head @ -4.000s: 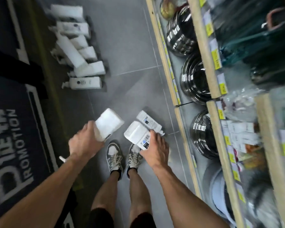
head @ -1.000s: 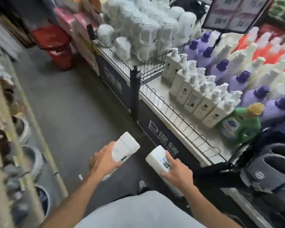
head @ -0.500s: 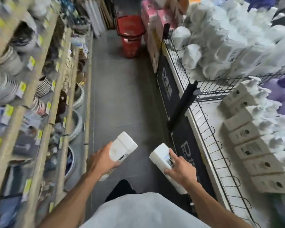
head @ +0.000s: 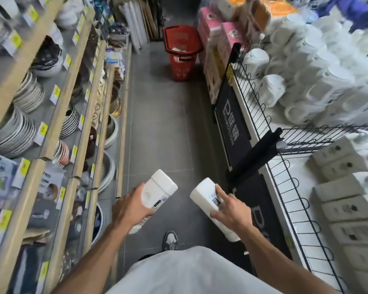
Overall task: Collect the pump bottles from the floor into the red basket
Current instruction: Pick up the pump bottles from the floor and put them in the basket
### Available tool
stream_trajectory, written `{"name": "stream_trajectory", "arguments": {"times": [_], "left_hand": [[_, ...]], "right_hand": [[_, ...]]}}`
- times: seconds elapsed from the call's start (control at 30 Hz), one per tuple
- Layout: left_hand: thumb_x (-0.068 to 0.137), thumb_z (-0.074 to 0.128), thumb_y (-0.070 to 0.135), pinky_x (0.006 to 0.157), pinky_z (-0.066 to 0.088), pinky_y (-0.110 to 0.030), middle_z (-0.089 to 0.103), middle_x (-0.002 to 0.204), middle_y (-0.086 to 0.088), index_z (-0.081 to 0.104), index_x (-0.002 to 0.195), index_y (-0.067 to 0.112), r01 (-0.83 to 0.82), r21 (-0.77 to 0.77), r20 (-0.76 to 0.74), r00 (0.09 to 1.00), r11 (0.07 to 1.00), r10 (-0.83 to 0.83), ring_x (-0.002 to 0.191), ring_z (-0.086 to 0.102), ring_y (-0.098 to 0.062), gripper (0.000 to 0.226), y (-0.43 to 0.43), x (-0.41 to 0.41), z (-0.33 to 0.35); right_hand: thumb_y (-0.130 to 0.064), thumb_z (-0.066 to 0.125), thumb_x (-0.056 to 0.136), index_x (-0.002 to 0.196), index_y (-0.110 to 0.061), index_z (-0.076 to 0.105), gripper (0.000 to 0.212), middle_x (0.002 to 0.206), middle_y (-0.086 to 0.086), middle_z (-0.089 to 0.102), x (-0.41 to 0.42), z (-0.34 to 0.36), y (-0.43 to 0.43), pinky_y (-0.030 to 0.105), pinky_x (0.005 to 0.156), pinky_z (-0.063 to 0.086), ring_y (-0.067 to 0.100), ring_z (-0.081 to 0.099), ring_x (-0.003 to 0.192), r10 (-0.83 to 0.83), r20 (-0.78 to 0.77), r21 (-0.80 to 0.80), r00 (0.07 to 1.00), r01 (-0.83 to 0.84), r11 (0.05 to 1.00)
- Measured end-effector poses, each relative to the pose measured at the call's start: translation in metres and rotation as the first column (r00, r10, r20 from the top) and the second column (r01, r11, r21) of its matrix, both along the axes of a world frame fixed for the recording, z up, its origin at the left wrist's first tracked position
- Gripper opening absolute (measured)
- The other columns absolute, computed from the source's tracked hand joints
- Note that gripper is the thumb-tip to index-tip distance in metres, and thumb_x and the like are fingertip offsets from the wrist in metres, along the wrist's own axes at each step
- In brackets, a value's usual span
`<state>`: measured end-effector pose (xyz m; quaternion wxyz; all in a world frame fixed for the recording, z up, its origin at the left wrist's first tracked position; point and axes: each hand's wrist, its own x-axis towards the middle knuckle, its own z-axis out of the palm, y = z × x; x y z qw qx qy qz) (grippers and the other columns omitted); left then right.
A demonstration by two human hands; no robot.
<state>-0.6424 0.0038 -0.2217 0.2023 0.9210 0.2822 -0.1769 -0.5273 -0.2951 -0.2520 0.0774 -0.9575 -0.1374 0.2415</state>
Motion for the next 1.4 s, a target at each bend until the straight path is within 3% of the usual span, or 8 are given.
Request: {"name": "stream_trajectory", "arguments": {"times": [0.4, 0.6, 0.87, 1.13, 1.4], "left_hand": [[0.060, 0.082, 0.049, 0.080, 0.054, -0.039, 0.064, 0.128, 0.007, 0.041, 0.134, 0.036, -0.055, -0.025, 0.032, 0.998, 0.998, 0.056, 0.103, 0.067, -0.030, 0.085, 0.066, 0.071, -0.003], [0.065, 0.085, 0.045, 0.073, 0.045, -0.033, 0.065, 0.130, 0.007, 0.044, 0.134, 0.033, -0.091, 0.006, 0.031, 0.995, 0.996, 0.090, 0.106, 0.067, -0.029, 0.081, 0.083, 0.119, -0.005], [0.064, 0.083, 0.043, 0.078, 0.051, -0.038, 0.064, 0.129, 0.006, 0.042, 0.132, 0.037, -0.177, -0.001, 0.042, 0.983, 0.984, 0.177, 0.105, 0.066, -0.034, 0.080, 0.106, 0.190, -0.001], [0.063, 0.085, 0.042, 0.070, 0.044, -0.033, 0.067, 0.125, 0.007, 0.044, 0.128, 0.034, -0.168, -0.017, -0.001, 0.986, 0.986, 0.168, 0.102, 0.066, -0.029, 0.077, 0.136, 0.250, -0.006], [0.065, 0.086, 0.039, 0.072, 0.042, -0.034, 0.066, 0.128, 0.009, 0.046, 0.129, 0.034, -0.138, -0.061, 0.012, 0.990, 0.989, 0.139, 0.107, 0.065, -0.027, 0.076, 0.200, 0.319, -0.008]], "right_hand": [[-0.067, 0.059, 0.071, 0.156, -0.047, 0.012, 0.100, 0.111, -0.004, 0.058, 0.094, 0.001, 0.073, 0.038, 0.078, 0.058, 0.020, 0.064, 0.095, 0.067, 0.033, 0.034, 0.997, -0.068, 0.997], [-0.066, 0.059, 0.073, 0.157, -0.047, 0.012, 0.097, 0.112, -0.003, 0.057, 0.153, -0.004, 0.099, 0.036, 0.078, 0.056, 0.022, 0.064, 0.098, 0.130, 0.038, 0.022, 0.991, -0.131, 0.991], [-0.066, 0.060, 0.075, 0.156, -0.047, 0.011, 0.097, 0.115, -0.003, 0.057, 0.234, -0.006, 0.128, 0.035, 0.081, 0.056, 0.020, 0.063, 0.100, 0.171, 0.041, 0.048, 0.984, -0.172, 0.984], [-0.067, 0.059, 0.075, 0.158, -0.046, 0.009, 0.099, 0.113, -0.005, 0.056, 0.296, -0.014, 0.156, 0.036, 0.081, 0.058, 0.018, 0.062, 0.099, 0.149, -0.009, 0.039, 0.989, -0.148, 0.988], [-0.067, 0.059, 0.073, 0.157, -0.046, 0.009, 0.100, 0.110, -0.006, 0.056, 0.349, -0.014, 0.205, 0.038, 0.082, 0.058, 0.017, 0.062, 0.098, 0.087, -0.011, 0.027, 0.996, -0.087, 0.996]]}}
